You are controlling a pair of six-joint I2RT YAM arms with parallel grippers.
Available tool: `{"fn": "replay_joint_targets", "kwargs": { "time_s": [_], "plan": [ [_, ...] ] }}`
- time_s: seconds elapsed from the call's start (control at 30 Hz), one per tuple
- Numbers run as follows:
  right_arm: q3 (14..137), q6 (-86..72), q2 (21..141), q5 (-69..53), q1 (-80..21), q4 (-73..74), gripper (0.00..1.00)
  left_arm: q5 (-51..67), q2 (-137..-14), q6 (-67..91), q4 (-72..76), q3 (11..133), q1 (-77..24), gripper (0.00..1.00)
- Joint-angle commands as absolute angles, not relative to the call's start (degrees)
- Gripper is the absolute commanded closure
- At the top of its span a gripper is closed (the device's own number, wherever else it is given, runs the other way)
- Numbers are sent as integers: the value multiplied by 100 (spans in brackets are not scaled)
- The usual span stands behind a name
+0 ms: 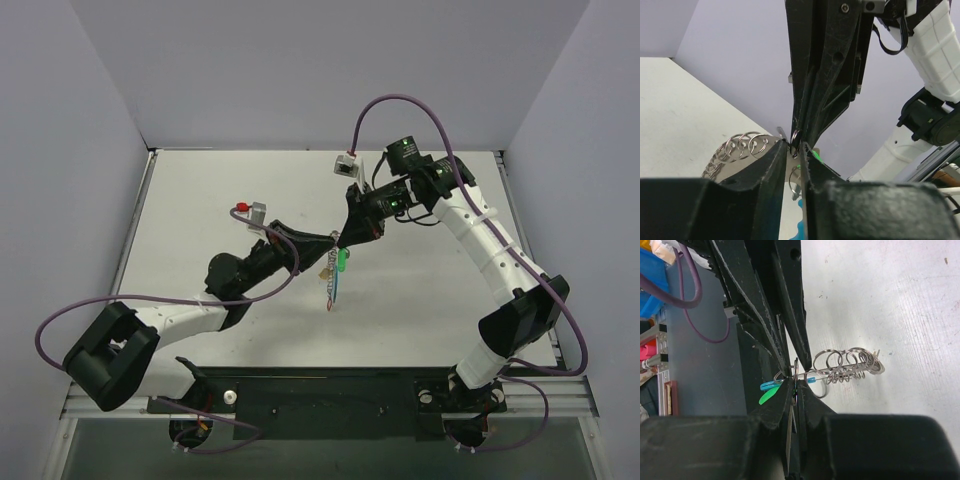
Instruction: Put the keys on the keyring
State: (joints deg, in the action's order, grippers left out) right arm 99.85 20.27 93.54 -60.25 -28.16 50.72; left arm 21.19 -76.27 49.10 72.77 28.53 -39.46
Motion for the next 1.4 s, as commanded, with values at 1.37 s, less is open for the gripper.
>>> {"fn": "replay_joint_targets", "kwargs": {
  "time_s": [1.37],
  "plan": [
    [10468, 4228, 9255, -5238, -3384, 6943, 100, 5335, -7268, 1503, 3885, 4667, -3806, 71]
  ]
}}
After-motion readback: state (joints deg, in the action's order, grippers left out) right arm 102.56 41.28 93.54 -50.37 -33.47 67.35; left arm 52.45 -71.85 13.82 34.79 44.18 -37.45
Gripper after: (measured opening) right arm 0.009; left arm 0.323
